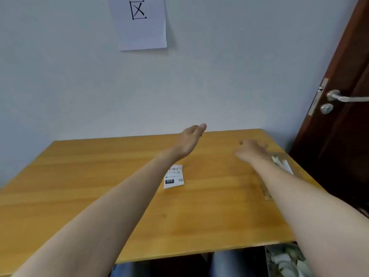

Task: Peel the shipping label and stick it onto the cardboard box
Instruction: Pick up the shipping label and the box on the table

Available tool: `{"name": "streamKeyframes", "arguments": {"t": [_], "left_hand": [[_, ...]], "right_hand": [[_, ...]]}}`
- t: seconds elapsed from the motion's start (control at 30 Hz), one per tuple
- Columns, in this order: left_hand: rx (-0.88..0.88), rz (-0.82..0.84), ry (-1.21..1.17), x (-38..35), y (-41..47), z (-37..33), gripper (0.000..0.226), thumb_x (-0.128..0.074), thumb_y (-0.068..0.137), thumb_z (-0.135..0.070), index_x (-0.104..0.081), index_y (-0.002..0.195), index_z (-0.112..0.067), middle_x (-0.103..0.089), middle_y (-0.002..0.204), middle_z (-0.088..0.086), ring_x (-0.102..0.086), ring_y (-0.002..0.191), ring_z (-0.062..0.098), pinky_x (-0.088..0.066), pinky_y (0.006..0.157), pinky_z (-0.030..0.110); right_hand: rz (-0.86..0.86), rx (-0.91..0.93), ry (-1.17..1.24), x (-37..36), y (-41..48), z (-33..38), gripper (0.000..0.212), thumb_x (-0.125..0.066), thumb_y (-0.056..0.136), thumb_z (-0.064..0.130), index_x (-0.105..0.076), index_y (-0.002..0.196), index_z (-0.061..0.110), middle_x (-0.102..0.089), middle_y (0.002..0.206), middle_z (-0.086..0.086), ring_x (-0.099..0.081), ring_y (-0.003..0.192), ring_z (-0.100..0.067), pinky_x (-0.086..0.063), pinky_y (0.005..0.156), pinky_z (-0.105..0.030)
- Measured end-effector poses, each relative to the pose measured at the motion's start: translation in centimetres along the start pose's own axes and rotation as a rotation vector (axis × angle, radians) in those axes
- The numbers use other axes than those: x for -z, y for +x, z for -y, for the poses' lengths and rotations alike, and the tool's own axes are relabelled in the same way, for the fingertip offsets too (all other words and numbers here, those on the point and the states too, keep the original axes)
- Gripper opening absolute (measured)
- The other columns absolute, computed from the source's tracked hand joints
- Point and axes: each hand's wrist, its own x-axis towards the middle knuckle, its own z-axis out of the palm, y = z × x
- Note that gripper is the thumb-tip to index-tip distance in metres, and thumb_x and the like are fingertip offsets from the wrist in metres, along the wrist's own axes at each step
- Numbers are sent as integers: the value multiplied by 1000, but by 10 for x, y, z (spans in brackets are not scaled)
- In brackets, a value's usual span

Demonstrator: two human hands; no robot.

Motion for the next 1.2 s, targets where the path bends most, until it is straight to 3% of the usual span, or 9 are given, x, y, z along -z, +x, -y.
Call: {"name": "streamKeyframes", "arguments": {"t": [0.1, 0.2, 0.4, 0.63, 0.8, 0.9, 1.0, 1.1, 1.2], "left_hand": [[20, 70, 103, -14, 7, 5, 96, -23, 79, -90, -53, 149, -31, -54, 153, -1, -46, 143, 23, -31, 119, 50], [40, 99, 89, -28, 15, 8, 92, -23, 82, -89, -52, 149, -35, -53, 155, -4, -44, 144, 22, -31, 119, 46], [-22, 133, 36, -48, 29, 9, 60, -26, 109, -57, -58, 146, -22, -61, 144, 3, -51, 129, 17, -31, 97, 30], [4, 108, 18, -43, 35, 29, 63, -25, 107, -61, -61, 141, -22, -65, 137, 5, -55, 129, 20, -40, 108, 39], [19, 99, 25, -33, 30, 32, 63, -22, 108, -60, -59, 142, -23, -64, 137, 5, -53, 118, 19, -38, 95, 37], [15, 84, 13, -29, 31, 36, 63, -23, 108, -61, -60, 141, -23, -65, 136, 5, -55, 122, 19, -41, 104, 40], [18, 67, -2, -25, 32, 41, 62, -25, 107, -61, -62, 139, -22, -65, 133, 5, -56, 124, 18, -41, 111, 41], [36, 58, 41, -21, 31, 43, 61, -26, 109, -57, -60, 142, -19, -63, 135, 6, -54, 122, 18, -37, 100, 35], [90, 22, 117, -11, 31, 56, 54, -37, 109, -49, -58, 142, -12, -61, 142, 8, -54, 131, 25, -38, 97, 34]], "right_hand": [[30, -186, -83, -7, 1, -28, 70, -54, 96, 40, -33, 160, 23, -21, 167, -14, -16, 150, -54, -33, 115, -66], [67, -295, -132, -16, 1, -47, 75, -54, 100, 44, -21, 165, 25, -6, 172, -14, -4, 153, -57, -17, 116, -77], [81, -298, -144, -23, 13, -62, 69, -52, 97, 42, -22, 160, 41, 0, 172, -6, 6, 151, -63, -9, 107, -90], [174, -243, -151, -33, 31, -42, 84, -49, 89, 49, -19, 165, 31, 11, 175, -2, 2, 151, -65, -19, 108, -88], [233, -208, -203, -39, 17, 6, 75, -52, 97, 51, -28, 164, 28, 13, 174, -3, 11, 146, -71, -12, 105, -92], [252, -203, -225, -39, 7, 34, 72, -53, 99, 47, -29, 164, 27, 15, 175, -4, 10, 146, -72, -15, 103, -92], [264, -130, -219, -47, 1, 63, 73, -52, 99, 50, -29, 164, 26, 8, 176, -5, 2, 149, -68, -20, 106, -89], [271, -45, -164, -53, 2, 86, 78, -52, 92, 61, -38, 160, 25, -26, 170, -7, -14, 155, -50, -29, 114, -69], [221, 42, -46, -51, 6, 91, 59, -51, 96, 55, -53, 150, 31, -51, 153, -6, -20, 154, -40, -30, 111, -53]]}}
